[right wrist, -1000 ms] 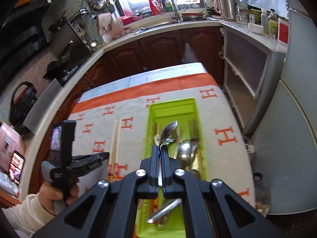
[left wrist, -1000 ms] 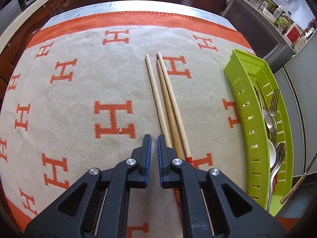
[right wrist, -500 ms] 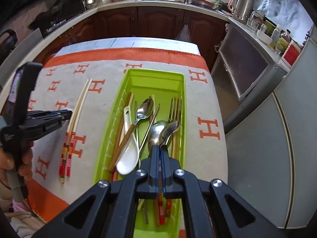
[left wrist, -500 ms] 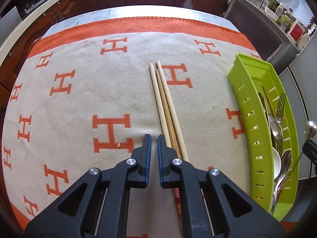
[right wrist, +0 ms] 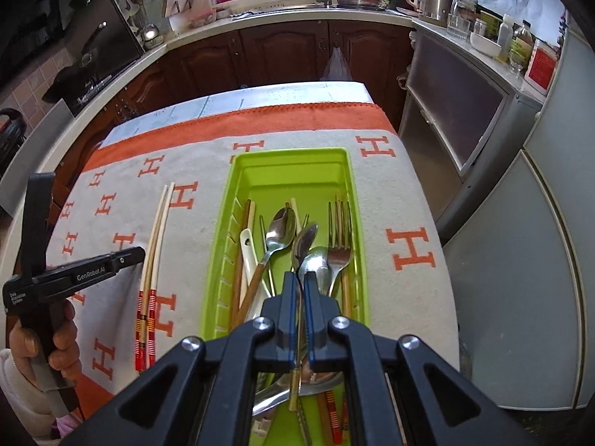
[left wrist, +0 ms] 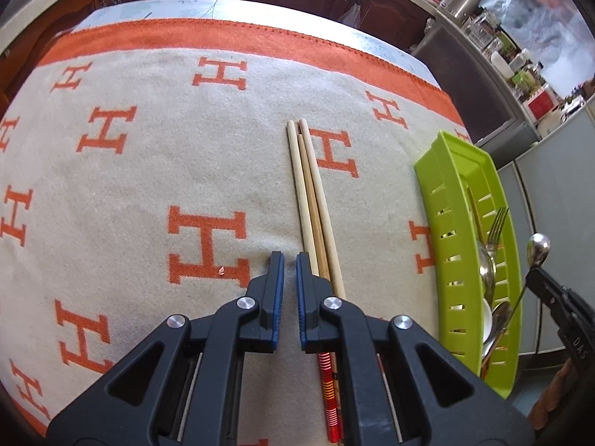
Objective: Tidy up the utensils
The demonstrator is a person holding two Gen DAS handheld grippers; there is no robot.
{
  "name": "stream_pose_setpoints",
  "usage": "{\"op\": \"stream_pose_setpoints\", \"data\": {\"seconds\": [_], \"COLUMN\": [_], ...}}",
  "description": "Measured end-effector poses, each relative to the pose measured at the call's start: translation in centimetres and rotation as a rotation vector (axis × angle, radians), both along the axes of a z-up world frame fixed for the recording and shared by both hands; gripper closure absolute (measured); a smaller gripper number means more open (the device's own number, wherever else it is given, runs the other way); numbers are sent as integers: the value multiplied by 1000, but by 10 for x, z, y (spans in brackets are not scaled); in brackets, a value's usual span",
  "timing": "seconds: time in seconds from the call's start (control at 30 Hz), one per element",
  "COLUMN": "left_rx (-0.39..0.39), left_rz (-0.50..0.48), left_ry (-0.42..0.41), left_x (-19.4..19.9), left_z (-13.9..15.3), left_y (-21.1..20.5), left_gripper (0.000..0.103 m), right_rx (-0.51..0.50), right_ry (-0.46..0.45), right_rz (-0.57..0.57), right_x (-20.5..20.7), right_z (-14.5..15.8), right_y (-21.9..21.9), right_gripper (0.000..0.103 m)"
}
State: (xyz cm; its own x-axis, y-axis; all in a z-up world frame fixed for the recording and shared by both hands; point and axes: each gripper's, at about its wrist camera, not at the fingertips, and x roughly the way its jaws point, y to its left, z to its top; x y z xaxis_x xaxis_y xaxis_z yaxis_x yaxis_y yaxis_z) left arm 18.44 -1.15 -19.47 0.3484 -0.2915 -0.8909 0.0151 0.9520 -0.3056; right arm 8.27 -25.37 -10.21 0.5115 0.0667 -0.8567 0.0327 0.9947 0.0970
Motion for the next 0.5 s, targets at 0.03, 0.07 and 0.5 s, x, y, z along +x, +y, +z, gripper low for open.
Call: {"op": "stream_pose_setpoints", "data": {"seconds": [0.03,0.07,0.5], "left_rx": [-15,-28,27], "left_rz": [7,11,-54], "left_ry": [5,8,-32], "left_x": [-1,-1,-16], "left_z": [0,0,5], "left_y": [2,3,-18], "left_gripper": [99,99,99], "right_rx": [9,19,122], "right_ry": [-4,-11,-38], "right_rz": [-4,-11,-45], "right_x": [-1,-2,-9], "right_z": [1,2,5], "right_y": [-1,-2,-10], "right_gripper": [99,99,73]}}
